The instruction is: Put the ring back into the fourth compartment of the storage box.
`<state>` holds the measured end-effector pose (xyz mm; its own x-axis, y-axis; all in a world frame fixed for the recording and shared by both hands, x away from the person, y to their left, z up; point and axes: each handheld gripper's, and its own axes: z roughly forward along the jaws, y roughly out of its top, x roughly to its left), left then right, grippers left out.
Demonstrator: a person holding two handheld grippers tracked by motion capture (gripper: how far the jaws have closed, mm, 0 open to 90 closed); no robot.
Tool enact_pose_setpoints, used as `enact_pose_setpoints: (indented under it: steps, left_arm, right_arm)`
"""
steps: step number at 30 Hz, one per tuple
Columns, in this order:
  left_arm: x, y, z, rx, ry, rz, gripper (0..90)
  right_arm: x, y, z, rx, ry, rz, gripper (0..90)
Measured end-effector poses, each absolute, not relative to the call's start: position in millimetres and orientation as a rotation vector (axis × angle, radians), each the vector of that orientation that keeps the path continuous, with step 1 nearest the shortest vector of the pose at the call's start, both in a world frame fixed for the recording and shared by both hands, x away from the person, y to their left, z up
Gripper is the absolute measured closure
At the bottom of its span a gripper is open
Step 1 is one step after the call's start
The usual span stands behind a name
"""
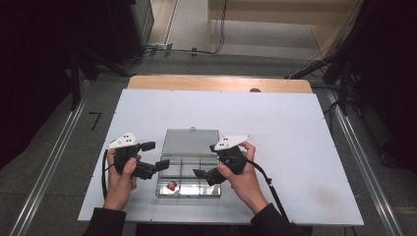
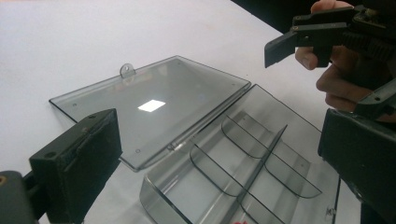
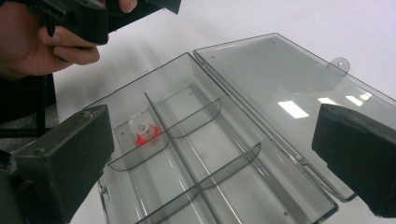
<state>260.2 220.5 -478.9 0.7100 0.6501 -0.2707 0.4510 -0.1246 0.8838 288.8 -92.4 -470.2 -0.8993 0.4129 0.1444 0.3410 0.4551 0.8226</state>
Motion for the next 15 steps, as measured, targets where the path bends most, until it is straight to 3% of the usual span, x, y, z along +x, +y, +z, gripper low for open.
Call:
enact_pose_setpoints:
  steps: [15]
  left_arm:
    - [287, 220, -476, 1.751, 0.903, 0.178, 0.0]
  right_arm:
    - [301, -106, -469, 0.739, 2.587, 1.446, 0.0]
